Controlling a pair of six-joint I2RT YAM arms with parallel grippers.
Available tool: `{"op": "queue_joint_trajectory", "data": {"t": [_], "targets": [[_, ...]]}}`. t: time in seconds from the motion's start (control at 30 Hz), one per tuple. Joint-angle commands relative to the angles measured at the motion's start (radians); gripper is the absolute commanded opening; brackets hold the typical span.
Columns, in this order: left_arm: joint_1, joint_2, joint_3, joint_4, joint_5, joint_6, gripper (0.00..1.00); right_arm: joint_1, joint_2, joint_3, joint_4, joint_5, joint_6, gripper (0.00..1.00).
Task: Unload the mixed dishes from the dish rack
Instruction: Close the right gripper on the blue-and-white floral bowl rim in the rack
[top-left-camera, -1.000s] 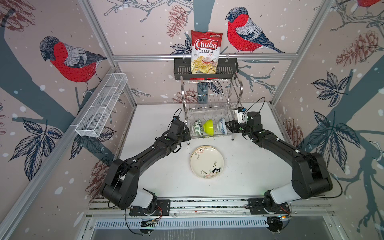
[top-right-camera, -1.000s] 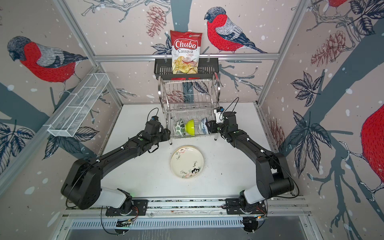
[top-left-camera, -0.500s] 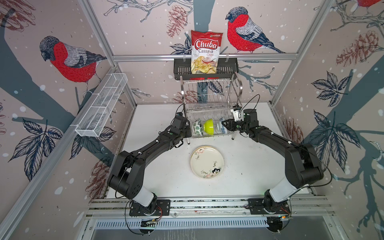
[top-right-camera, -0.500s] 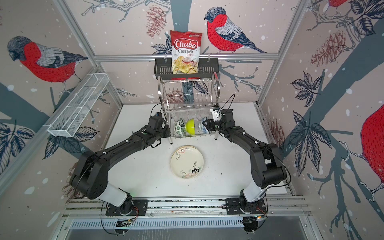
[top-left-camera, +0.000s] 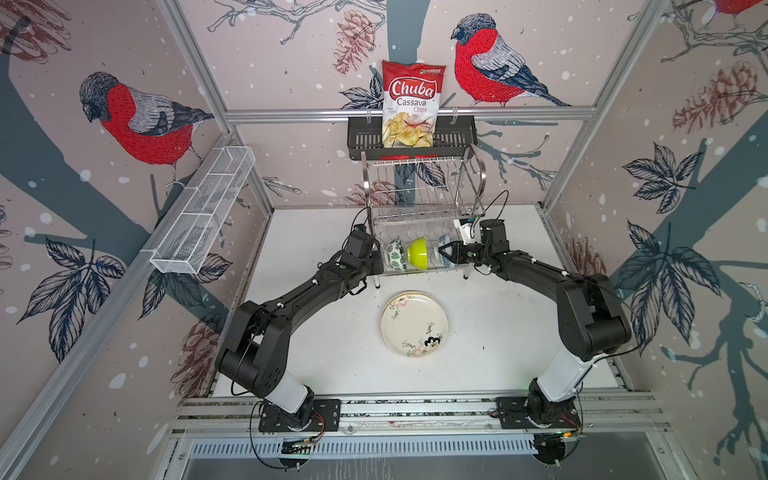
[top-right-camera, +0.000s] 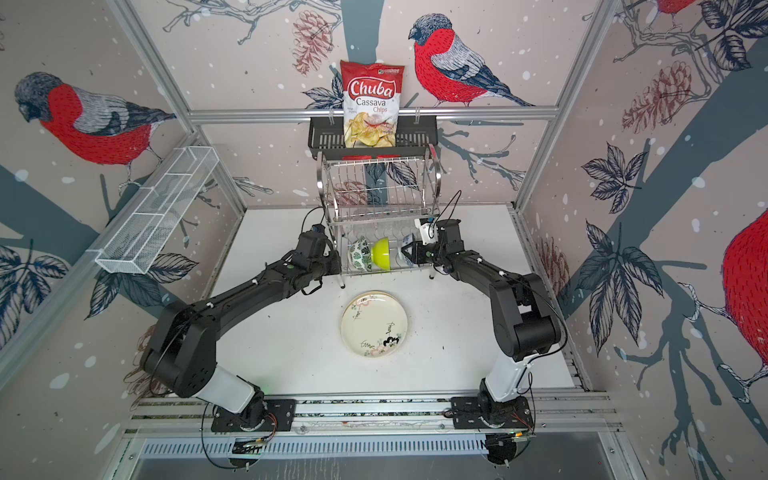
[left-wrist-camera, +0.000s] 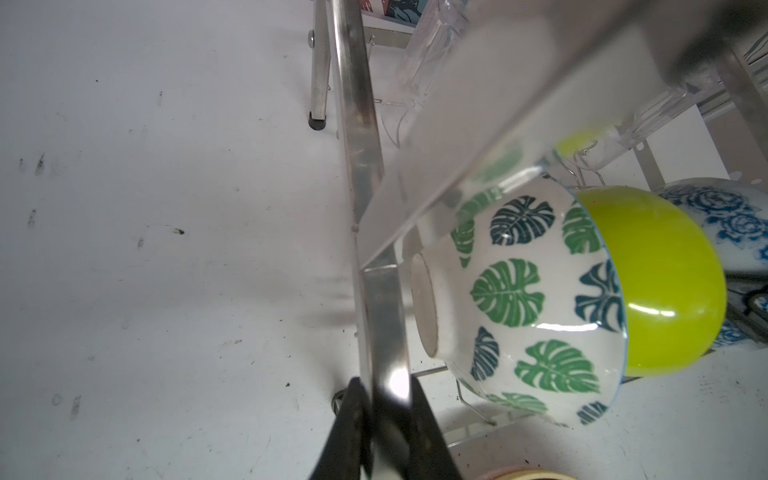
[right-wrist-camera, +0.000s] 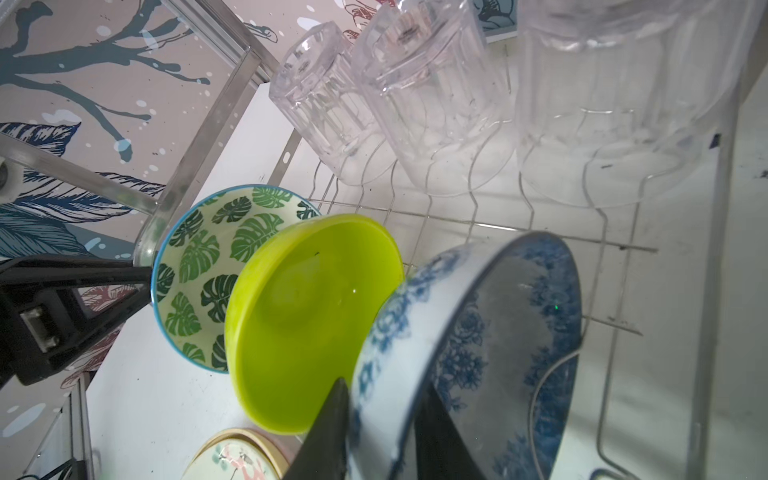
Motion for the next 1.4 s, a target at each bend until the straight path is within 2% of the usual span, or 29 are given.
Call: {"op": "queue_joint_trajectory", "data": {"t": [0.0, 0.3, 0.63, 1.07, 1.37], "targets": [[0.003, 0.003, 0.002, -0.001, 0.011, -0.020, 0.07, -0.009, 0.021, 0.004, 0.059, 0.046, 0.064, 0.27], [0.003, 0.013, 0.004, -0.001, 0.022, -0.021, 0.07, -0.019, 0.059, -0.016, 0.132, 0.012, 0.095, 0.22], [0.003, 0.025, 0.009, -0.005, 0.026, -0.020, 0.06, -0.036, 0.089, -0.038, 0.206, -0.065, 0.130, 0.11], [0.004, 0.034, 0.011, -0.009, 0.024, -0.022, 0.06, -0.064, 0.072, -0.104, 0.428, -0.212, 0.284, 0.10], [0.004, 0.034, 0.017, -0.014, 0.007, -0.021, 0.06, -0.062, -0.049, -0.147, 0.436, -0.217, 0.305, 0.09]]}}
